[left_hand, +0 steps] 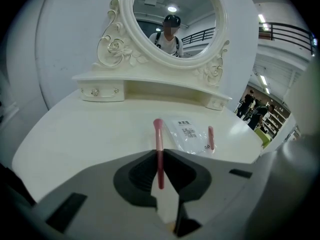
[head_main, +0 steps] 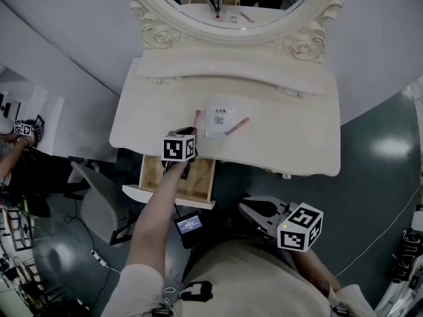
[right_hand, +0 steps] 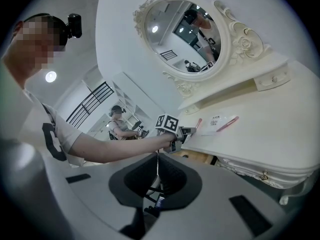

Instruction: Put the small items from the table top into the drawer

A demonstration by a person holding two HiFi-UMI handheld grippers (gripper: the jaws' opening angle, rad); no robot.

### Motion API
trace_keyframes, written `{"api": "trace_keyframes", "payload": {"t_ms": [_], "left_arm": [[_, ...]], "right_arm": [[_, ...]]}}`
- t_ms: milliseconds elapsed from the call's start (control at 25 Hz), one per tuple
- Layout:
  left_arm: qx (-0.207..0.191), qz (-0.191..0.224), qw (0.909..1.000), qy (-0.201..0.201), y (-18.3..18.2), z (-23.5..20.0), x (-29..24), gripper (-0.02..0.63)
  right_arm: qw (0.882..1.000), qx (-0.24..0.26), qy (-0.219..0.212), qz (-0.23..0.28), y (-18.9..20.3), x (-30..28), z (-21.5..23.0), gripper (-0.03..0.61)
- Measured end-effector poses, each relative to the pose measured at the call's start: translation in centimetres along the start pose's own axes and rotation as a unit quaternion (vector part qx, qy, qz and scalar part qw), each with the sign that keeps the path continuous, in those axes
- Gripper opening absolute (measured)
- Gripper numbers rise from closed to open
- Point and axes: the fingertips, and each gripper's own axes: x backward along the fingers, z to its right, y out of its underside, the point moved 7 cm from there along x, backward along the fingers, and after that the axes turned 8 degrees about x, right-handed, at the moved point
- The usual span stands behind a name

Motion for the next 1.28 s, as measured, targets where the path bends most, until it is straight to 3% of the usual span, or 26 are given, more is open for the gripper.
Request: {"api": "trace_keyframes", "payload": {"t_ms": [1280], "left_arm": [[0.016, 0.075, 0.9971, 0.001, 0.7, -2.8, 8.6, 0.091]], "right_arm": [[0.997, 0.044, -0.047, -0.031, -0.7, -3.3, -3.5, 0.029]]}}
